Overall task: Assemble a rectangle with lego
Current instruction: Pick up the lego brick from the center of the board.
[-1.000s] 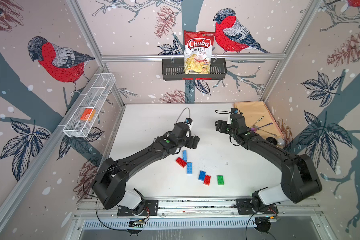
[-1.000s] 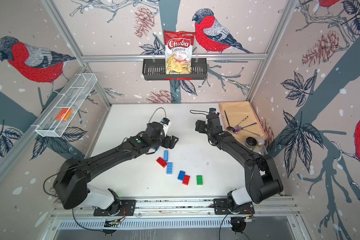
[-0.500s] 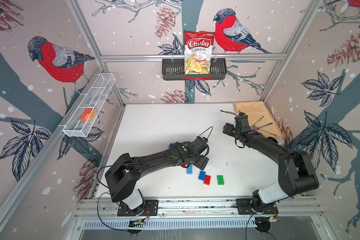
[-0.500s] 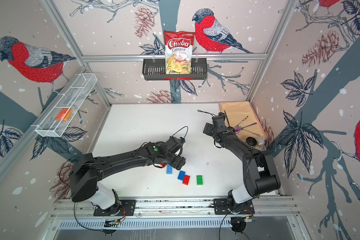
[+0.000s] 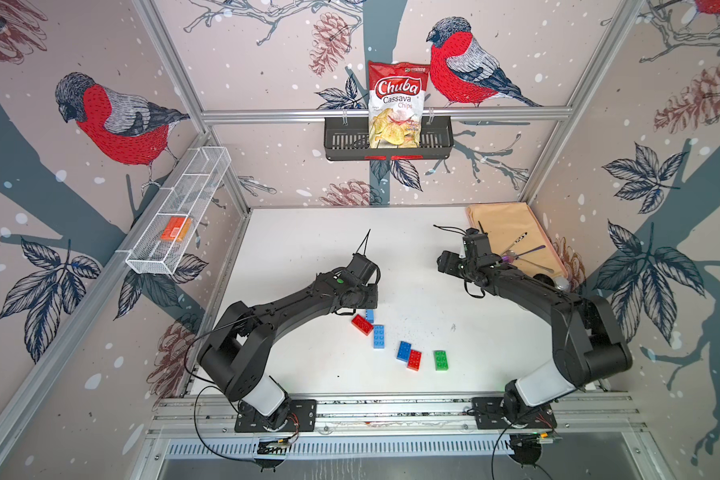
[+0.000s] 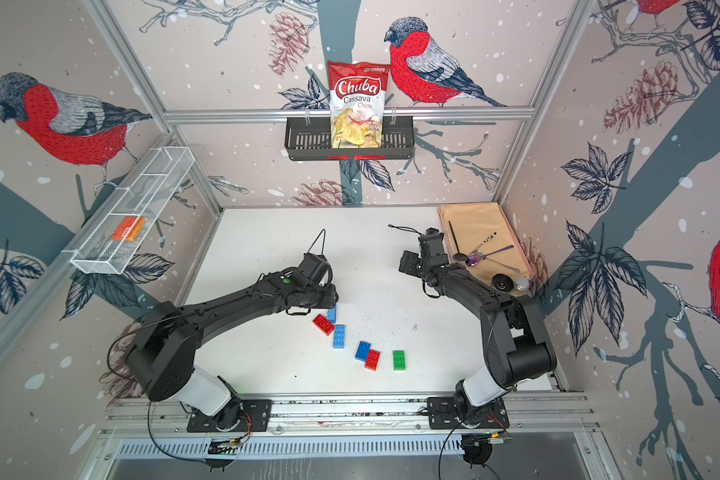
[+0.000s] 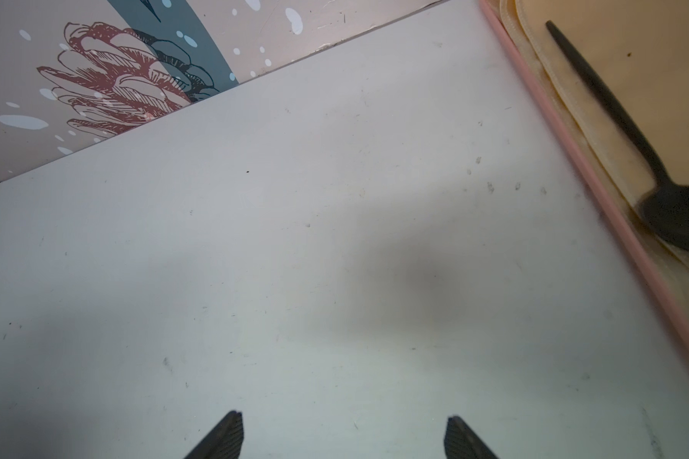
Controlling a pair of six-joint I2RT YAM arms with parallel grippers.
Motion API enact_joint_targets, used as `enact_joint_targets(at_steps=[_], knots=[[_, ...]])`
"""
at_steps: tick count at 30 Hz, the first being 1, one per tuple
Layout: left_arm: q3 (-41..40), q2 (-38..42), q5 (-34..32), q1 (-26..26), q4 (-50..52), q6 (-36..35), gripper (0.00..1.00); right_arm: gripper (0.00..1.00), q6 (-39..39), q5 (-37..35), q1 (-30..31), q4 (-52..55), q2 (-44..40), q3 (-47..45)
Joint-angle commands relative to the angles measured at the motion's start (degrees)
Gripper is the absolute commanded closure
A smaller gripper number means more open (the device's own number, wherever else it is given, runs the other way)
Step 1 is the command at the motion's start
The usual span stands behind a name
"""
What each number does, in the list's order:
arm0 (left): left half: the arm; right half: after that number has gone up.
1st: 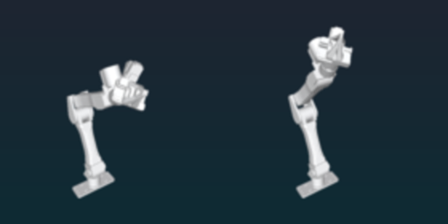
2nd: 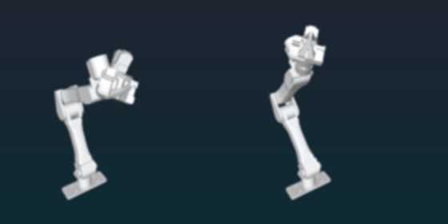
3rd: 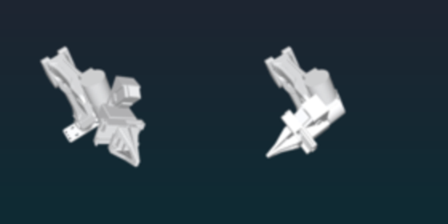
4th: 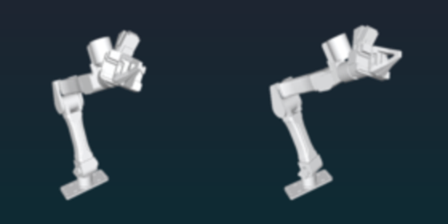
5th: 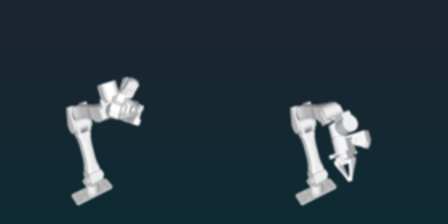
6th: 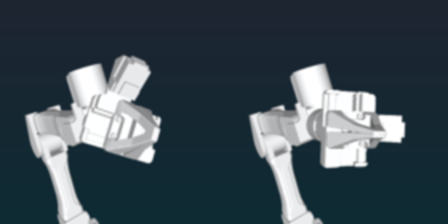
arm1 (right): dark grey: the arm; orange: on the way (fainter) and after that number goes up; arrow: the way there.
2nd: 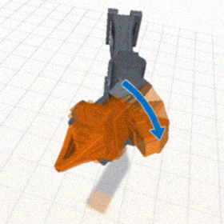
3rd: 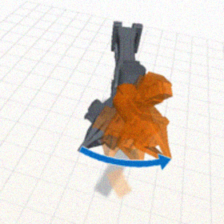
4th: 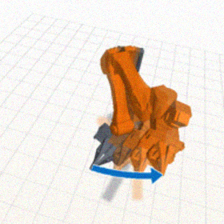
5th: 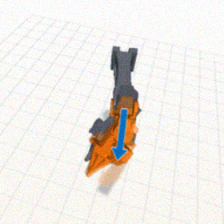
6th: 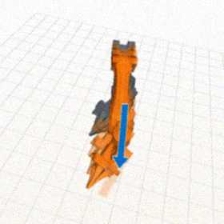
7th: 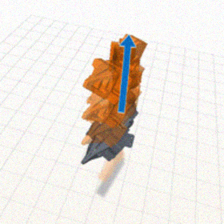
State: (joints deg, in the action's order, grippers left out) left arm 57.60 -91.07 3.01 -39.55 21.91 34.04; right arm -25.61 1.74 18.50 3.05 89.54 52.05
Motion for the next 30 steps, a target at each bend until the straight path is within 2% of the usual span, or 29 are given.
enact_joint_targets(at_steps=[1,8,12,18,23,25,30], knots=[[-0.1,-1.2,0.8,0.2,-1.6,0.7,0.55,0.16,0.9,0.5,0.2,-1.6,-1.0,0.0],[-4.0,-1.2,1.4,0.7,-4.0,1.0,0.51,0.16,0.7,0.9,0.4,-2.5,-0.9,-0.6],[-5.8,-2.7,3.2,0.8,-6.2,0.7,0.54,0.15,0.6,1.2,0.7,-2.7,-0.6,-0.6],[-6.3,-4.4,3.6,0.9,-8.2,0.4,0.68,0.15,0.7,0.8,0.9,-2.9,-1.1,-1.2],[-4.4,-5.7,0.8,0.8,-7.2,-1.1,0.9,0.15,0.5,0.6,1.0,-3.0,-1.3,-1.3],[-2.9,-5.9,-2.2,0.7,-5.6,-2.6,0.99,0.15,0.5,0.5,1.0,-3.0,-1.2,-1.3],[1.8,-6.8,-12.8,-0.5,-1.8,-7.2,1.0,0.15,0.4,0.0,1.0,-3.3,-0.9,-1.5]])
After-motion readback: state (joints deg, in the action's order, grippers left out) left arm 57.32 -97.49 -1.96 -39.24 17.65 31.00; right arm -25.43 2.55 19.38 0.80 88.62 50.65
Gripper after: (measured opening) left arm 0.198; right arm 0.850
